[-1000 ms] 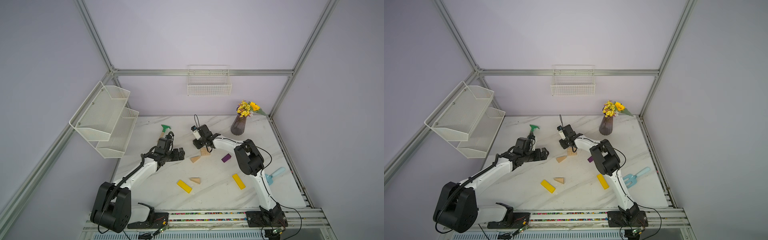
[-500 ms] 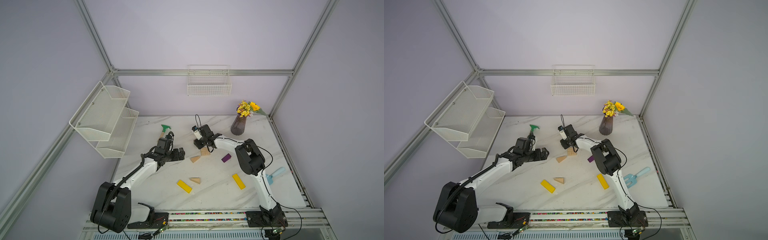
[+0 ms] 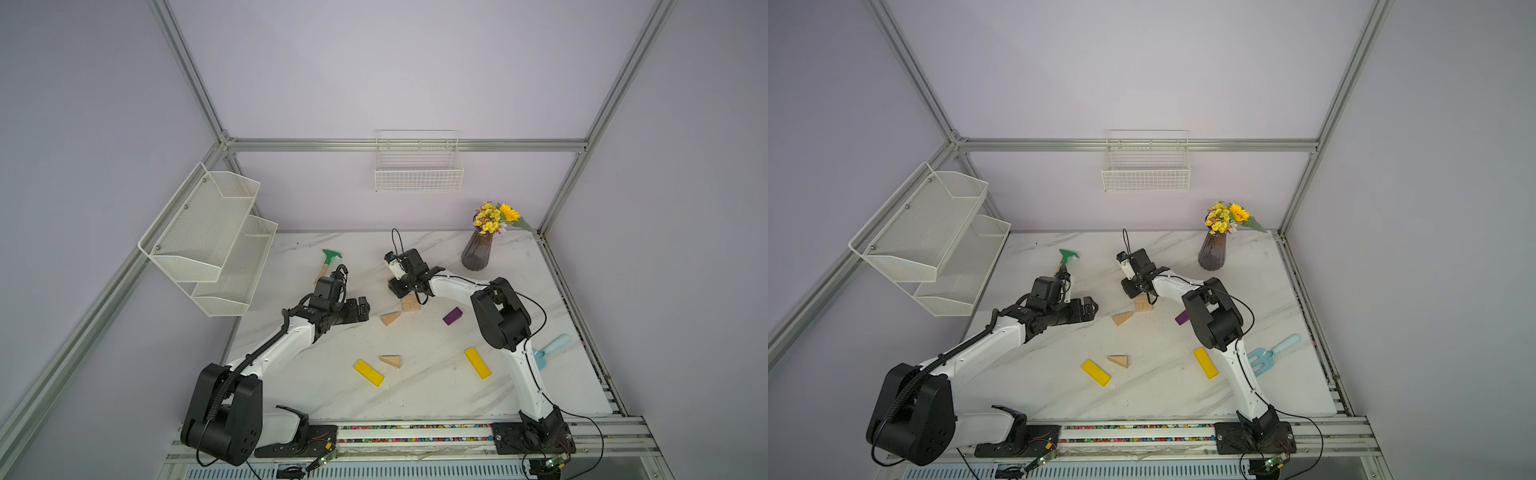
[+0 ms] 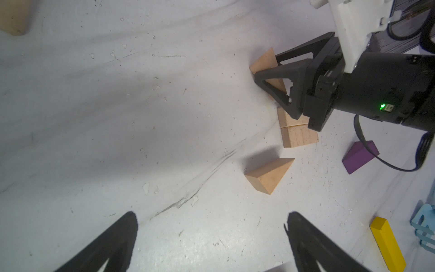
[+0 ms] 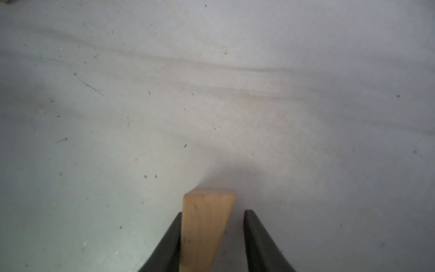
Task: Assemble a small pinwheel with building blocks
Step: Assemble the building block at the center of the board.
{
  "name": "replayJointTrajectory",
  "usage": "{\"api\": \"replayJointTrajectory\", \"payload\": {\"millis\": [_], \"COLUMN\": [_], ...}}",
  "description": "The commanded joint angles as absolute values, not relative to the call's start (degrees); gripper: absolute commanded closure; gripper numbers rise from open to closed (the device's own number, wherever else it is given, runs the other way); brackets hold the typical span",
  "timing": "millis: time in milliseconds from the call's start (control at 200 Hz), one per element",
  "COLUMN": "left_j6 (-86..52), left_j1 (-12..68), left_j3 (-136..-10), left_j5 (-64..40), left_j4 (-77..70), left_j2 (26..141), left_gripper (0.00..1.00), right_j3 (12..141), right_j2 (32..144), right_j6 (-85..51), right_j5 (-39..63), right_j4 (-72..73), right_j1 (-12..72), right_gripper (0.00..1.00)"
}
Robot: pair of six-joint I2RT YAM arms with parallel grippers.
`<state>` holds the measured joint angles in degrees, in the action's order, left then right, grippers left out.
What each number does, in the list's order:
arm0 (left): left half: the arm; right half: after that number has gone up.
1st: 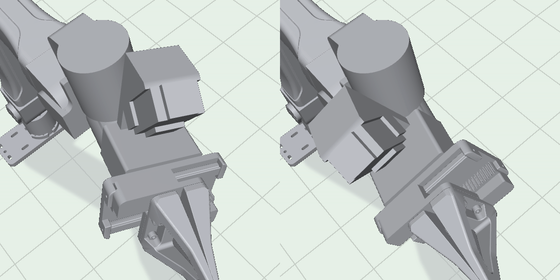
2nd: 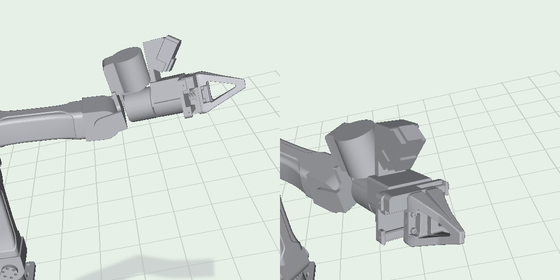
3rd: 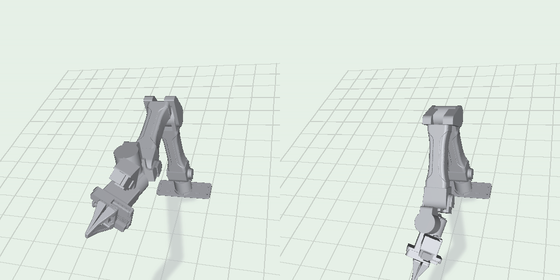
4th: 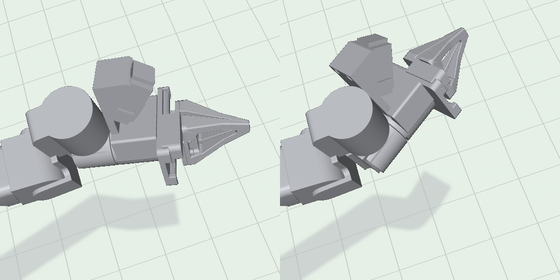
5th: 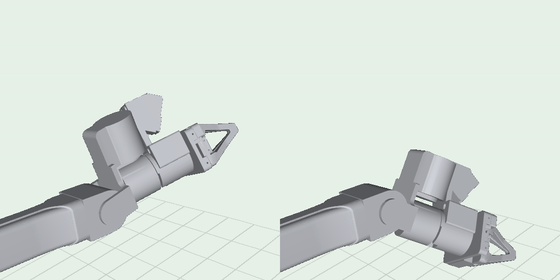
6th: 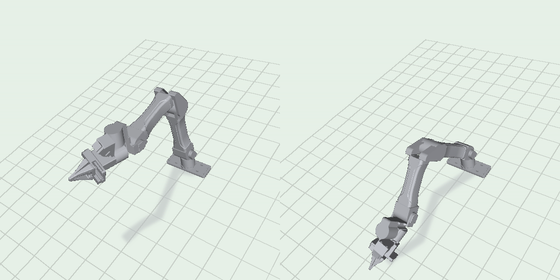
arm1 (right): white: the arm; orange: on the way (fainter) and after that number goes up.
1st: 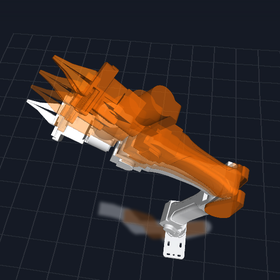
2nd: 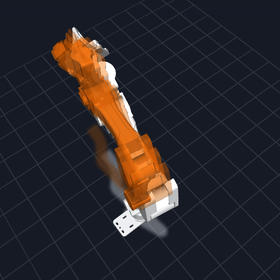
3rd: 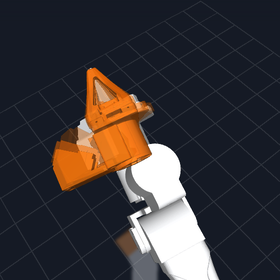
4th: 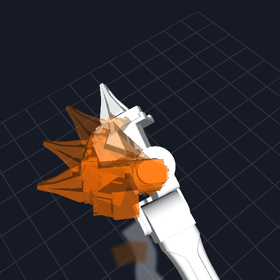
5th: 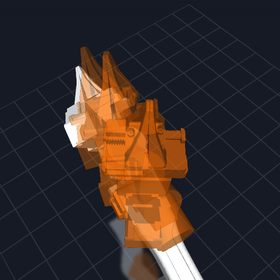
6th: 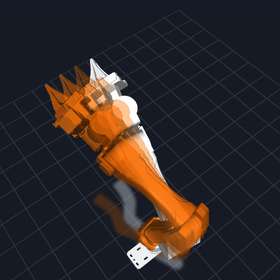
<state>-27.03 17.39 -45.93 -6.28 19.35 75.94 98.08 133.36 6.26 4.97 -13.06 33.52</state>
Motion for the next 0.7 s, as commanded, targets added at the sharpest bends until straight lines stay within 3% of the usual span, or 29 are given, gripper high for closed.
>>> {"api": "replayJointTrajectory", "payload": {"millis": [0, 400, 695], "left_j6": [-27.7, -25.0, -18.5], "left_j1": [17.5, 17.5, 22.7], "left_j3": [-46.4, -50.7, -57.7], "left_j5": [-7.1, -8.5, -4.7], "left_j4": [17.4, 17.9, 21.3], "left_j2": [75.3, 76.5, 79.6], "left_gripper": [0.0, 0.0, 0.0], "right_j3": [97.3, 102.6, 94.0], "right_j2": [133.7, 126.4, 109.3], "right_j6": [5.3, 3.8, -1.7], "right_j5": [4.7, 5.6, 4.6], "right_j4": [-19.2, -19.8, -18.1], "right_j1": [33.0, 33.0, 30.8], "right_gripper": [0.51, 0.34, 0.28]}}
